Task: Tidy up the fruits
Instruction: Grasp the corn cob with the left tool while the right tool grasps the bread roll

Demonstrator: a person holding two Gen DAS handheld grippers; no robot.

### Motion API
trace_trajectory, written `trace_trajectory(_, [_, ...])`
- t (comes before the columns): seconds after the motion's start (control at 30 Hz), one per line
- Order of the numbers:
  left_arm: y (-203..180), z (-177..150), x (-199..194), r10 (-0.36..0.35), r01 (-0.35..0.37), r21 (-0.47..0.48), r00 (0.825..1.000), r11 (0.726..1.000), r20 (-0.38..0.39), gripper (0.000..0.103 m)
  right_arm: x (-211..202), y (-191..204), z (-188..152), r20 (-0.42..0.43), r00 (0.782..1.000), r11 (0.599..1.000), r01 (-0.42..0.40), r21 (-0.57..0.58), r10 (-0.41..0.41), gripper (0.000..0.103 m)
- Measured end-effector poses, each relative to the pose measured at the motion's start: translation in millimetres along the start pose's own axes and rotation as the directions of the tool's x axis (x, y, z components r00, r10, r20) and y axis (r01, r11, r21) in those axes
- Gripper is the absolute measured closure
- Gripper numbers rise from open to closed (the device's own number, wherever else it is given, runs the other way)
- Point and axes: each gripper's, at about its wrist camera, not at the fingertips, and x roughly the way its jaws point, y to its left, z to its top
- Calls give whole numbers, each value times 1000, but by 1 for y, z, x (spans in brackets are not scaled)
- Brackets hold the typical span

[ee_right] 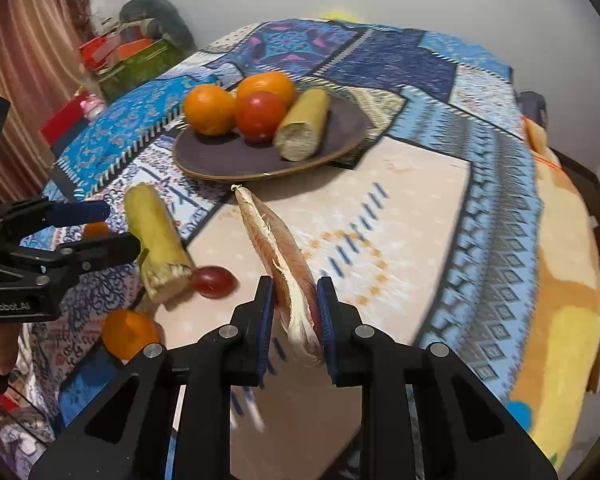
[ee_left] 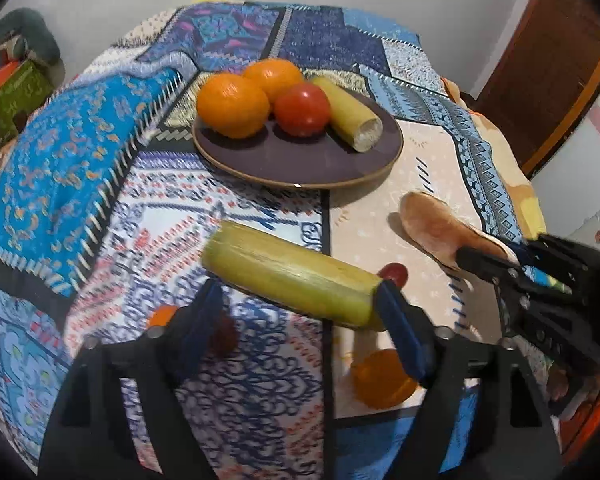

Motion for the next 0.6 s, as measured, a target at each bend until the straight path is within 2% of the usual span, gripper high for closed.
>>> trace_trajectory(0.1, [-9,2,8,-1,1,-18,1000,1000,-8,17,-7,-3,-8,5,1000,1000,26,-1,-26,83])
trace_trajectory(0.17, [-14,5,14,26,-26,-28,1000,999,-7,12,-10,-7,-12,3,1000,1000,18,5,-18,83])
trace_trajectory(0.3, [-16,9,24,52,-52,-44,999,998,0,11,-11,-11,-16,-8,1000,1000,-7,17,7,83])
trace_trajectory(0.33, [-15,10,27,51,-51,-53,999,997,-3,13,-11,-13,-17,-11,1000,1000,-13,24,13,83])
trace_trajectory(0.37, [-14,10,30,46,-47,-60,999,997,-11,19,-8,-14,-17,-19,1000,999,-20,31,21,83])
trace_trajectory(0.5, [-6,7,31,5,-6,-75,1000,997,-14,27,0,-16,-17,-37,999,998,-34,53,36,77])
trace_trajectory(0.6, [-6,3,26,-20,19,-50,1000,999,-14,40,8,-17,-16,-53,998,997,-41,63,44,77])
